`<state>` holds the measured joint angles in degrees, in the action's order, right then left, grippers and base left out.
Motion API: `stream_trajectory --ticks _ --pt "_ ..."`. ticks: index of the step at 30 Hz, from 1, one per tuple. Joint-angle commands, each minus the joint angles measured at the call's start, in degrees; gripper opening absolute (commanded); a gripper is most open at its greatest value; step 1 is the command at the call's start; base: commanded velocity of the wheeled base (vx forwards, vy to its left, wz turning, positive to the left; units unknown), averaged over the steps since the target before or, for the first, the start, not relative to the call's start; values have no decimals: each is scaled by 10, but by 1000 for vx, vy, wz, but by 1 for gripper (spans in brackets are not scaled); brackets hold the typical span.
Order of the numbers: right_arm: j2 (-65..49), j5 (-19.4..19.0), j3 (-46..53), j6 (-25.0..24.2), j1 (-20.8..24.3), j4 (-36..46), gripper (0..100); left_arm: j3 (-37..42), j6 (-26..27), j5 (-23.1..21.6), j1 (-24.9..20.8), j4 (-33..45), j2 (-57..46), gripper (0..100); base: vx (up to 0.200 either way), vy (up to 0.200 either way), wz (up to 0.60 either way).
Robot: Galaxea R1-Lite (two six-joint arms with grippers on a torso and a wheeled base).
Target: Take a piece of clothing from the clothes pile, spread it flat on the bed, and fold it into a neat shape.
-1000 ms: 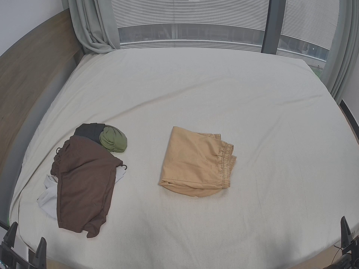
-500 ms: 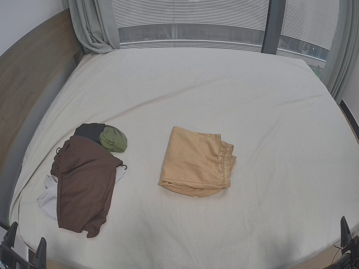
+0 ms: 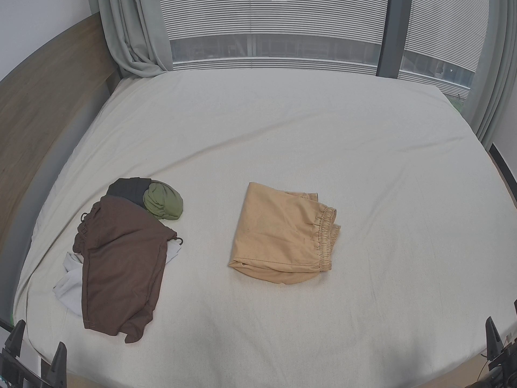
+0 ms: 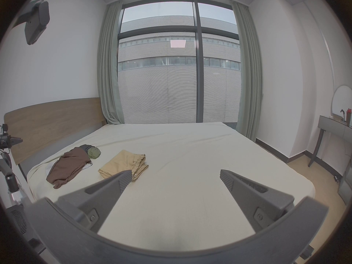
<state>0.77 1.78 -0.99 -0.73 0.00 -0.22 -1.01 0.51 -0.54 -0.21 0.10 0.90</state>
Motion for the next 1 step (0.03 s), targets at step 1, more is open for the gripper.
stream_trajectory --ticks 1 --pt "-3 1 10 0 0 0 100 9 0 0 0 0 -7 100 0 0 0"
